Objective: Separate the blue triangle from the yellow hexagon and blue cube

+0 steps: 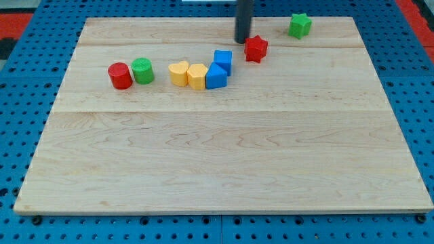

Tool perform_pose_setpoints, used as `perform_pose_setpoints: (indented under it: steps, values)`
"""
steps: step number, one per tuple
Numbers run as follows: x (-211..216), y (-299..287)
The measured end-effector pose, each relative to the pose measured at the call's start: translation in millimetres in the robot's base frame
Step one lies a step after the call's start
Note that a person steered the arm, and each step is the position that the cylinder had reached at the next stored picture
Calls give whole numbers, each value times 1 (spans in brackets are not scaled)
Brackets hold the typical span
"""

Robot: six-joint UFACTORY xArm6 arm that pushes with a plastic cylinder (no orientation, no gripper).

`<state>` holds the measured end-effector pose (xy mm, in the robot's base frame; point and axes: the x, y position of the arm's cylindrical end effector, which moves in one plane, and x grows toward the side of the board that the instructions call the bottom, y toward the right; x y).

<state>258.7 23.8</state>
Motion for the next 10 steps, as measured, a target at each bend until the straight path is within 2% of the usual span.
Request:
perform_pose_setpoints:
  steps: [1,2,4,5,7,9,10]
  values:
    - [20,1]
    - [42,53]
    - [5,-20]
    - [20,-51]
    - [76,-36]
    - [95,-3]
    - [95,-30]
